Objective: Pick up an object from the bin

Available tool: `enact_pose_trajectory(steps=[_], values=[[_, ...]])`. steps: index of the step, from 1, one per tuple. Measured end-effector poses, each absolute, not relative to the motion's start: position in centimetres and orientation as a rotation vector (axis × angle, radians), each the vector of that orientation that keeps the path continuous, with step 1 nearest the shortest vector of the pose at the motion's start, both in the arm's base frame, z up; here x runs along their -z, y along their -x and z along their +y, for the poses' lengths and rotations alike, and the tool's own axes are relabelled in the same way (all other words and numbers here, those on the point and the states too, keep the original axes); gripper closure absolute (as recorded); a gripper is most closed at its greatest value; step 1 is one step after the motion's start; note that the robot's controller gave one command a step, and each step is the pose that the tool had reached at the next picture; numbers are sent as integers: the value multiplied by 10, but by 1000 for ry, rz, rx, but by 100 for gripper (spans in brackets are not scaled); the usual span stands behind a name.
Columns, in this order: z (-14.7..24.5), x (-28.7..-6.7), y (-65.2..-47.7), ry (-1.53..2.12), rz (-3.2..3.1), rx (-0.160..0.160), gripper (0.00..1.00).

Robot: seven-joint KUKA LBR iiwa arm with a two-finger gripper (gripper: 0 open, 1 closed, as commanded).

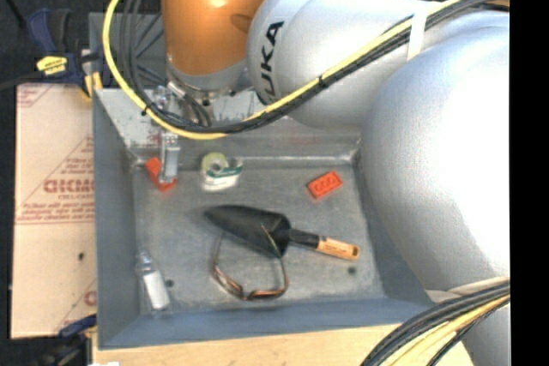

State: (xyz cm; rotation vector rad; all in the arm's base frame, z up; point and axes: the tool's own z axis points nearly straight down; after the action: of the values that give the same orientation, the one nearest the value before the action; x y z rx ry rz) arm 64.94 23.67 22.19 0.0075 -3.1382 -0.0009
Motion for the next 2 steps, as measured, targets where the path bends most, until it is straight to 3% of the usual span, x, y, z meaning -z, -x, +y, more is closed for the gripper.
enact_pose_trajectory(steps=[1, 2], values=[[235, -227, -650, -2, -3144, 3, 0], [214, -192, -643, -93, -3149, 5, 0]])
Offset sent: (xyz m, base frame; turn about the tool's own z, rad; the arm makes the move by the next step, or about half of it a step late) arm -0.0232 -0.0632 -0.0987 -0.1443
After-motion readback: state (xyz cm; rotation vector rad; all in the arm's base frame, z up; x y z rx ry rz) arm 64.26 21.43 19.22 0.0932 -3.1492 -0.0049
